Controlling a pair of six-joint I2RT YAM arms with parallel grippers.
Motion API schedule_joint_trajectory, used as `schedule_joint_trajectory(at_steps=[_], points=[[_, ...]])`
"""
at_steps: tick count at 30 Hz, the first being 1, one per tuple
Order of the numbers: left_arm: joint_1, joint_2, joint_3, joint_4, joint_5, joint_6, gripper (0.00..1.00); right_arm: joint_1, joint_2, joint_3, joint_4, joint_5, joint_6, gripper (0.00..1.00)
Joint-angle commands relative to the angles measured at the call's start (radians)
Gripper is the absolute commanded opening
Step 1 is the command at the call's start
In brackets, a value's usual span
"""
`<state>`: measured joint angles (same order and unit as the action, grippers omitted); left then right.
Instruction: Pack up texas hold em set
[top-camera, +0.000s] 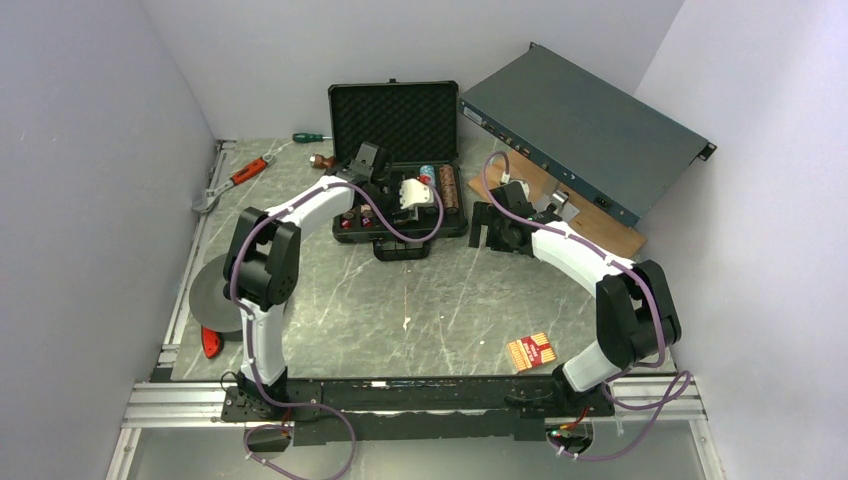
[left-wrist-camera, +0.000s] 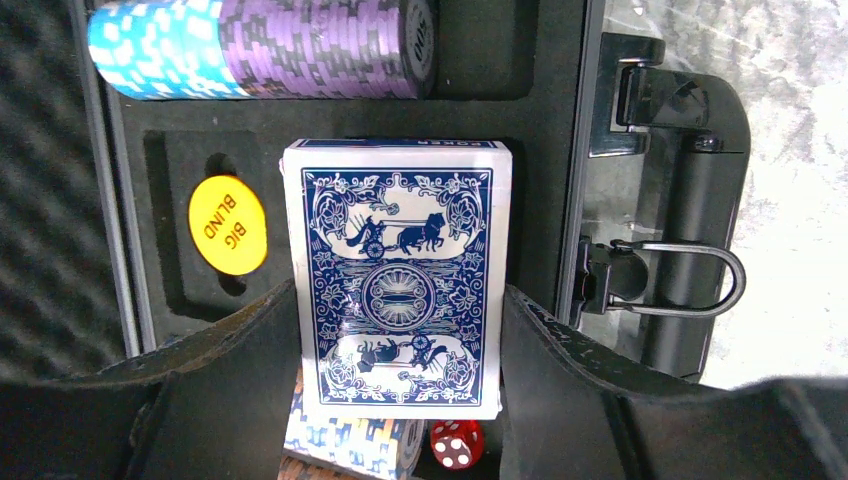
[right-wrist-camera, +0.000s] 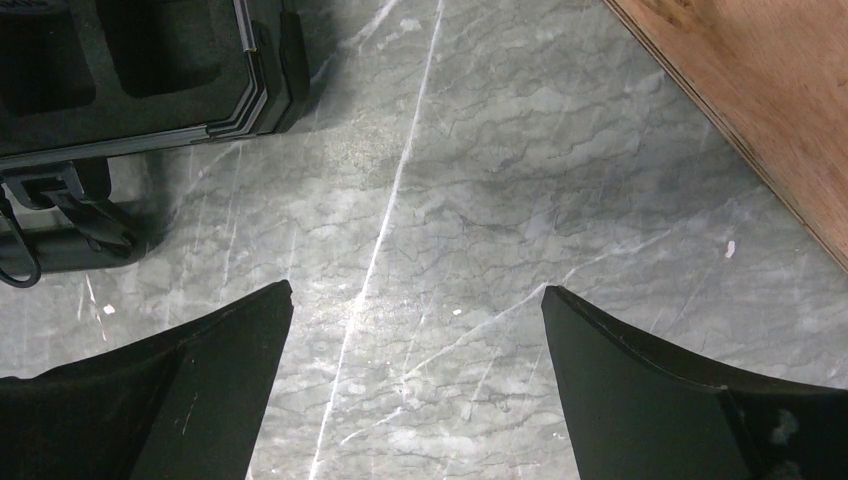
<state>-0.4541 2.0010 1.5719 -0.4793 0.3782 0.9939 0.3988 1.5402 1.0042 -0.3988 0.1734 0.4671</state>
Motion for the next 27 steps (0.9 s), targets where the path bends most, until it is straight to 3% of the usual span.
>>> schedule_joint_trajectory(at_steps=[1, 24, 26, 27], points=[[0.002, 0.010, 0.044, 0.021, 0.036, 0.028, 0.00, -0.005, 0.006, 0.039, 0.020, -0.002, -0.002, 1.00], [0.005, 0.032, 0.023, 0.008, 0.050, 0.047, 0.00, -0.005, 0.009, 0.039, 0.021, -0.017, -0.008, 1.00], [0.005, 0.018, 0.004, 0.025, 0.038, 0.041, 0.06, -0.005, 0.009, 0.038, 0.023, -0.021, -0.008, 1.00], [0.005, 0.009, -0.009, 0.038, 0.026, 0.036, 0.15, -0.005, 0.008, 0.037, 0.024, -0.021, -0.009, 1.00]])
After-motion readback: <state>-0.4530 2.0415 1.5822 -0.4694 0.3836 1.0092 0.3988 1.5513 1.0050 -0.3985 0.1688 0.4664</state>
